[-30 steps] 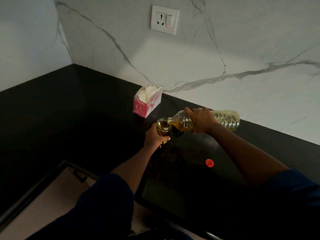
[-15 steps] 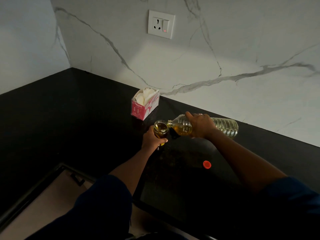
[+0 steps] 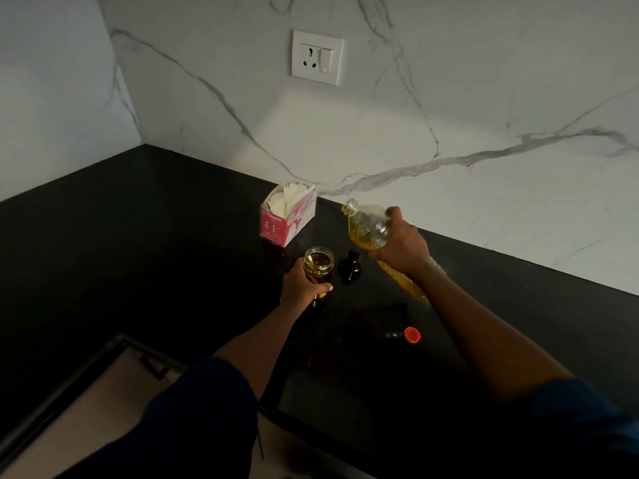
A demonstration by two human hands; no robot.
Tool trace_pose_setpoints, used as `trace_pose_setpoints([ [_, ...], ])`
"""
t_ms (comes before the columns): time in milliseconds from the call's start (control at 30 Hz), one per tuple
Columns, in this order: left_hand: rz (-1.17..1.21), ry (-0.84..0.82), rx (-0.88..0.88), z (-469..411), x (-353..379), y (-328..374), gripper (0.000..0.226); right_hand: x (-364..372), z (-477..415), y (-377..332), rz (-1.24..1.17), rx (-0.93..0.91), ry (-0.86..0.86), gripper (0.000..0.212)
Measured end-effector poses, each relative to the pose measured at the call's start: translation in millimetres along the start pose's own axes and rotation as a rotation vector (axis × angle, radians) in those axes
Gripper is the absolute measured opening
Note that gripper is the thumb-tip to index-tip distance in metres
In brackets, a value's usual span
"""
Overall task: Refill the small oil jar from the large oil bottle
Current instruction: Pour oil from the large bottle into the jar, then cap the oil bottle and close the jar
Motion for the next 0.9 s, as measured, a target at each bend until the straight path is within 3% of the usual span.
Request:
trace_pose_setpoints([
  [167, -0.016, 0.001, -0.009, -1, 1, -2, 0.083, -14, 2, 10, -0.346, 0.190, 0.198, 0.081],
  [333, -0.037, 0.000, 0.012, -1, 0, 1, 0.082, -5, 16, 26, -0.570, 0.351, 0.278, 0.080],
  [600, -0.045, 0.004, 0.033, -3, 0, 1, 0.085, 7, 24, 37, -0.666, 0.425, 0.299, 0.086],
  [900, 0.048, 0.044, 0.003, 1, 1, 2, 0.087, 15, 39, 38, -0.632, 0.386, 0.244, 0.083],
])
Point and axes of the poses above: each hand's wrist, its own z-axis away from the middle knuckle, its own x-axis out of the palm, y = z × x, the point moved 9 cm from there along -z, towards the middle knuckle, and after that the axes turned 10 degrees about y, right-handed, at the moved point
